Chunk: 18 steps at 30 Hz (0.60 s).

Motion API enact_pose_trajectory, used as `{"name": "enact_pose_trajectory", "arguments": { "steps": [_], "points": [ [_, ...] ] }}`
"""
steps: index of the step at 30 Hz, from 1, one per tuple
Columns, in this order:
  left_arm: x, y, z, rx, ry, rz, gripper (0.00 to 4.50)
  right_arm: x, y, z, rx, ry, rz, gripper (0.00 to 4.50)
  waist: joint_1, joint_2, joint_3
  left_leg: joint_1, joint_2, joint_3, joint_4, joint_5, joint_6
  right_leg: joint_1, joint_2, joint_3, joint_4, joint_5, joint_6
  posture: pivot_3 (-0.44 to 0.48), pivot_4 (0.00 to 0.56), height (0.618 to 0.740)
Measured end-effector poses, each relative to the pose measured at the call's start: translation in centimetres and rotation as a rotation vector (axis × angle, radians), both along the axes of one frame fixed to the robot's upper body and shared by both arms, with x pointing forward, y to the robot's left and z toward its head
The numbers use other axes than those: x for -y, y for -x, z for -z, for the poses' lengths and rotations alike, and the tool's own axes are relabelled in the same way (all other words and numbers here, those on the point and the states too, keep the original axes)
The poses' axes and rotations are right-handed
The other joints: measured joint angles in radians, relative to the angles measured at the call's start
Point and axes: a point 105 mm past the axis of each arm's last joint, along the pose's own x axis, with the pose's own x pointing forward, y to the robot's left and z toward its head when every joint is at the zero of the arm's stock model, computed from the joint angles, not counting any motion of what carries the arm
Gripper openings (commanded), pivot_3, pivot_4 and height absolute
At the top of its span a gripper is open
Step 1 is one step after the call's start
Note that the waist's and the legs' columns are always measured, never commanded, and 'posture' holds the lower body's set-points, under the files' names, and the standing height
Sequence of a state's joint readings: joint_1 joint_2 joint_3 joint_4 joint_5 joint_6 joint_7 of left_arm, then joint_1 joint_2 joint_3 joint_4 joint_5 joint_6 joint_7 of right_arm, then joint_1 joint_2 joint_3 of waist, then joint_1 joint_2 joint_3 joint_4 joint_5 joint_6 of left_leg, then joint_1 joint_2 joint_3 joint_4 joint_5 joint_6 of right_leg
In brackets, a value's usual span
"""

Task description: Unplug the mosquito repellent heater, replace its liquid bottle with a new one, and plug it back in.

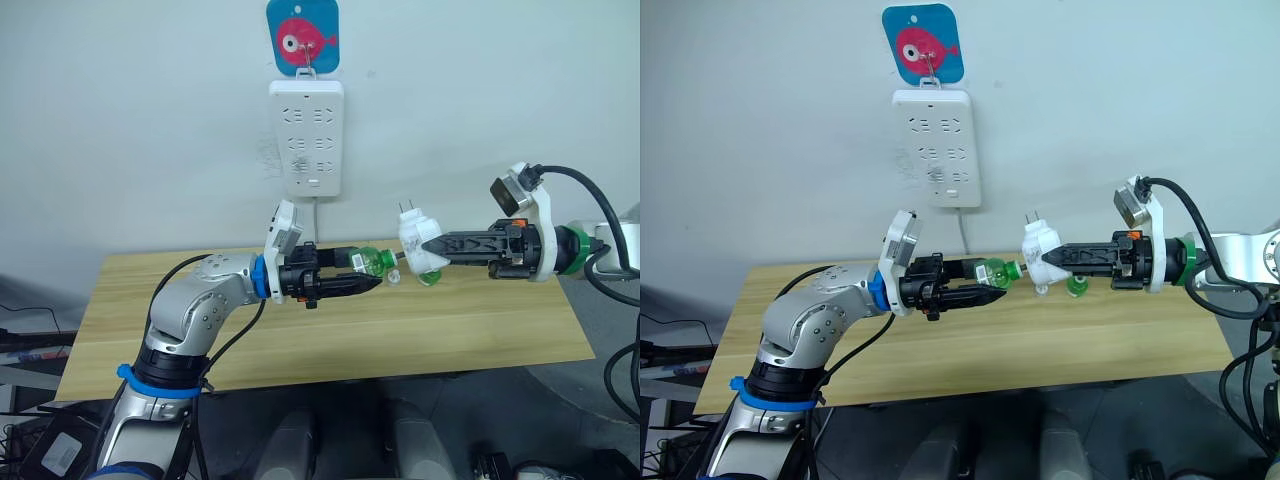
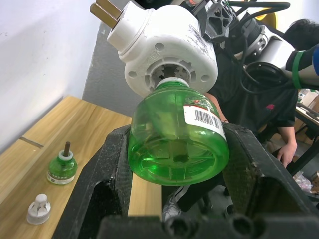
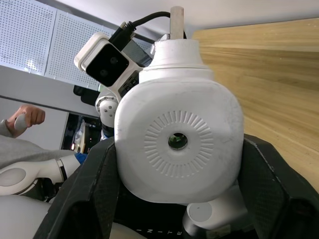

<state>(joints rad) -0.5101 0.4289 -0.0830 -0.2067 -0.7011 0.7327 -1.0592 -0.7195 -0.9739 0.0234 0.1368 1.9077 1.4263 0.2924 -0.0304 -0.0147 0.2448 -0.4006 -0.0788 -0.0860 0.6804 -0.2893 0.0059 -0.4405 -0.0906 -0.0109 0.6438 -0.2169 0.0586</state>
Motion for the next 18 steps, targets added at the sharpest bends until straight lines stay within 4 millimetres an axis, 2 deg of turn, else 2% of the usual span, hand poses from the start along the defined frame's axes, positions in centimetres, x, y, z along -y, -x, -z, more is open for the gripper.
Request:
{"name": "enact_pose_trajectory", "arguments": {
  "steps": [18],
  "points": [
    [0.2,0.42,-0.36,0.021,-0.001,0.018,2.28,-0.2,0.28,0.16,-0.032,-0.024,-0.038,2.95,0.0,0.0,0.0,0.0,0.0,0.0,0.0,0.0,0.0,0.0,0.0,0.0,0.0,0.0,0.0,-0.094,0.239,0.74]
  ]
}}
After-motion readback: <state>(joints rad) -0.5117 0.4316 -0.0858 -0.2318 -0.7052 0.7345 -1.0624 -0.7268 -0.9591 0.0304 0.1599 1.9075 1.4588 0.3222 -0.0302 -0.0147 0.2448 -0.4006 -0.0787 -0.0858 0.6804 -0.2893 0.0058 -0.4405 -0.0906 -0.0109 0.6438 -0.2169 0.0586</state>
